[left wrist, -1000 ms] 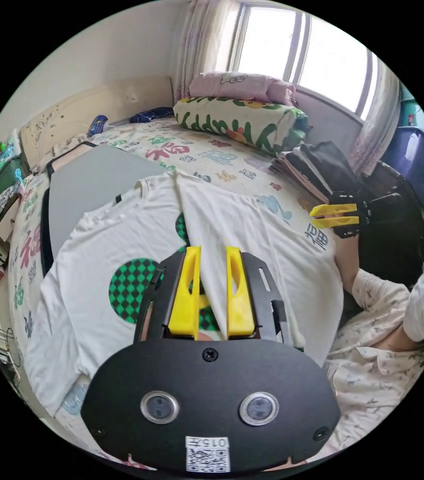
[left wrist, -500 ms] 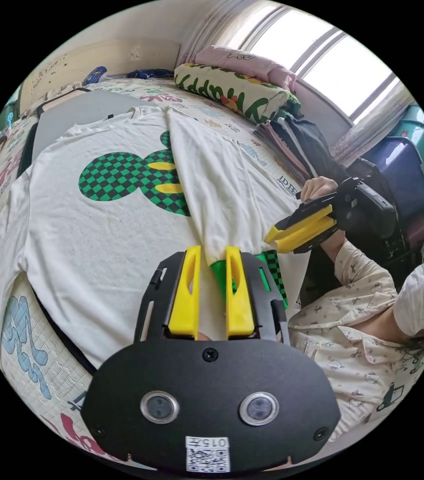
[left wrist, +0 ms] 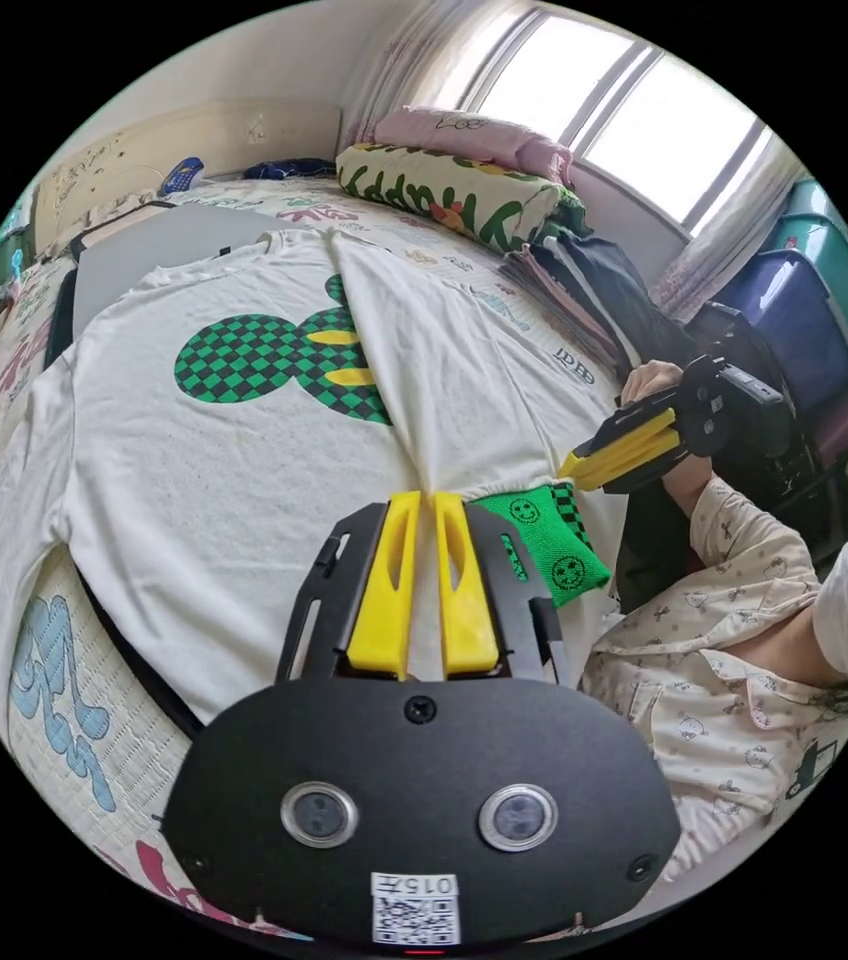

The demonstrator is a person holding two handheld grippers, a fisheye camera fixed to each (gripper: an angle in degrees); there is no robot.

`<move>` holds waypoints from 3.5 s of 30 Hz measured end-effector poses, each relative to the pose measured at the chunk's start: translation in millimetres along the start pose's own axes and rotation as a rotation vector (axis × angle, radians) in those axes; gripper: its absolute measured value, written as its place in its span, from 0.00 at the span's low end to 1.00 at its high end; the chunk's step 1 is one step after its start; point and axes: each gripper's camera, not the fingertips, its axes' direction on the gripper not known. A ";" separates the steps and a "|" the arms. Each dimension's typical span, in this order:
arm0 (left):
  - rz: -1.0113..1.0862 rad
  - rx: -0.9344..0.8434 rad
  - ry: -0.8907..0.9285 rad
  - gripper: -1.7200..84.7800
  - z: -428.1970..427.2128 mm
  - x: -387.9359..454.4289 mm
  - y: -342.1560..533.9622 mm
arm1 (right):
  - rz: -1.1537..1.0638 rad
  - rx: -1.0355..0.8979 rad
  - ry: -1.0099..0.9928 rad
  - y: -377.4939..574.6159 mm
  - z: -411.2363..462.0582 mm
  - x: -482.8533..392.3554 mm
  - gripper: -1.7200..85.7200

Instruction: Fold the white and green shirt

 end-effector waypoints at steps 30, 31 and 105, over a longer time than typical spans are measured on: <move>-1.348 0.947 -0.356 0.15 -392.8 -340.6 218.3 | 0.410 0.352 -0.256 119.3 24.7 99.6 0.09; -1.363 0.984 -0.348 0.11 -385.5 -340.3 229.6 | 0.411 0.350 -0.240 124.8 27.7 93.6 0.09; 0.279 0.041 -0.743 0.07 186.0 -115.5 171.6 | 0.458 0.147 0.034 49.8 -3.4 -21.9 0.09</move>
